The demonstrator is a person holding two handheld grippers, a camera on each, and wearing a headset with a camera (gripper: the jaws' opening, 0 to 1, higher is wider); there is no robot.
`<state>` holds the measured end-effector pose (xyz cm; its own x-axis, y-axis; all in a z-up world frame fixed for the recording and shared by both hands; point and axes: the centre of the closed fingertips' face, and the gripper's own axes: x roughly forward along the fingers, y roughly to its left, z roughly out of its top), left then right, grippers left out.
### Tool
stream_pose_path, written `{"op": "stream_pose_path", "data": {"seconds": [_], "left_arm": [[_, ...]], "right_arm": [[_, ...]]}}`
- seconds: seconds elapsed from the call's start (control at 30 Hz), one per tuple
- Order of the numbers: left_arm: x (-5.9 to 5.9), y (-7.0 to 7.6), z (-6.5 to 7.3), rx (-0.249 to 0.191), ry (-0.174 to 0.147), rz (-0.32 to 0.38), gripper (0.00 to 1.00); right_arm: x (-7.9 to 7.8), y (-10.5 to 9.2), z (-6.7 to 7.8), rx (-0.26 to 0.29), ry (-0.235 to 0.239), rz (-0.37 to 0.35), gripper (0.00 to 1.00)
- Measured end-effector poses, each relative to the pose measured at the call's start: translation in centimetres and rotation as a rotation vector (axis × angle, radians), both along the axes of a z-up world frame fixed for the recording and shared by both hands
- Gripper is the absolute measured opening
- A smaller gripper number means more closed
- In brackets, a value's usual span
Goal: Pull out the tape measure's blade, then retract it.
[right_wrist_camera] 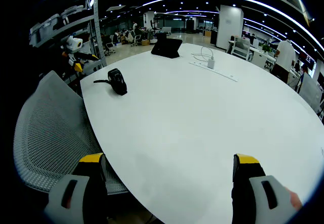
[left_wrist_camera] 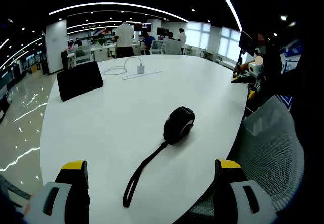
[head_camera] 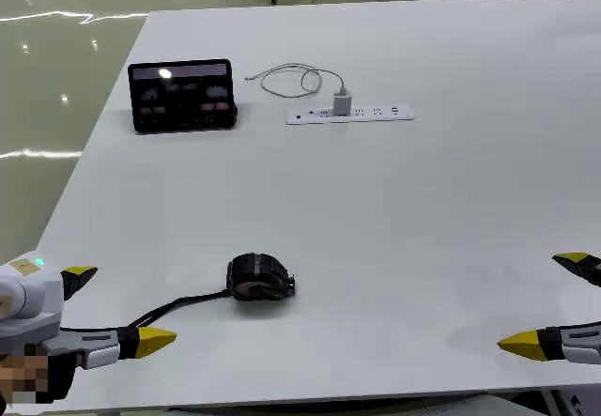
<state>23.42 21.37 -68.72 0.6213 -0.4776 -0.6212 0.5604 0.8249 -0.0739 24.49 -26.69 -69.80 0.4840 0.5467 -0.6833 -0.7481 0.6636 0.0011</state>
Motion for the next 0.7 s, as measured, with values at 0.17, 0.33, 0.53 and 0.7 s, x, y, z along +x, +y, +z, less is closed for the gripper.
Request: {"op": "stream_pose_path", "data": {"seconds": [0.17,0.33,0.53,0.7], "left_arm": [[0.18,-0.05,0.17,0.000,-0.005,-0.004,1.00],[0.48,-0.10,0.45,-0.001,-0.015,-0.004,1.00],[0.50,-0.34,0.41,-0.001,-0.023,-0.014,1.00],[0.63,-0.45,0.42,0.000,-0.030,-0.017,1.00]], "right_arm": [[0.03,-0.18,-0.02,0.000,-0.001,-0.006,1.00],[0.06,-0.49,0.14,0.001,-0.002,-0.012,1.00],[-0.05,-0.50,0.15,0.001,-0.010,-0.014,1.00],[-0.09,-0.66,0.01,0.001,-0.012,-0.021,1.00]]}}
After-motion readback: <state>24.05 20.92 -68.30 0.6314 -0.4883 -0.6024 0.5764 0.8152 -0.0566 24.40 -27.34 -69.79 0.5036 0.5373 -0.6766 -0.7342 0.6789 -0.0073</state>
